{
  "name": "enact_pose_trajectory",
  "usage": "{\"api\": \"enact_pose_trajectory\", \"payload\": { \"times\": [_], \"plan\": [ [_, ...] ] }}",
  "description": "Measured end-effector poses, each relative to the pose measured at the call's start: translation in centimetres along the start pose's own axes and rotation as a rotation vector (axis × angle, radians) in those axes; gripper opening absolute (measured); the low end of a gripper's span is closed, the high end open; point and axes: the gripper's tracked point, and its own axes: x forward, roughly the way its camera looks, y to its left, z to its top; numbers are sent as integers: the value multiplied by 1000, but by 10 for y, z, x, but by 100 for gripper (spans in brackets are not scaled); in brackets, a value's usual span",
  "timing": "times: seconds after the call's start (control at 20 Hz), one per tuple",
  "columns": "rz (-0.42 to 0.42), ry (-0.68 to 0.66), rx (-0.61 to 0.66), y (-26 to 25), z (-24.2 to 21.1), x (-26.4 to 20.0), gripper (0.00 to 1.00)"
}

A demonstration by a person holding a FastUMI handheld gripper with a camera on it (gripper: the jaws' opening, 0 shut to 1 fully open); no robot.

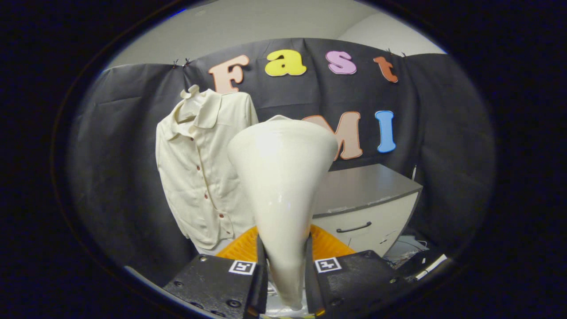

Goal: Iron the clothes twice with a garment steamer, once on the left side and once on the right side.

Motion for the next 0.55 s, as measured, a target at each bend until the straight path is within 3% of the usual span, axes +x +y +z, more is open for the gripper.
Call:
{"api": "enact_pose_trajectory", "payload": {
  "times": [0.55],
  "plan": [
    [100,-89,37,-122,11,-48,34]
  ]
}}
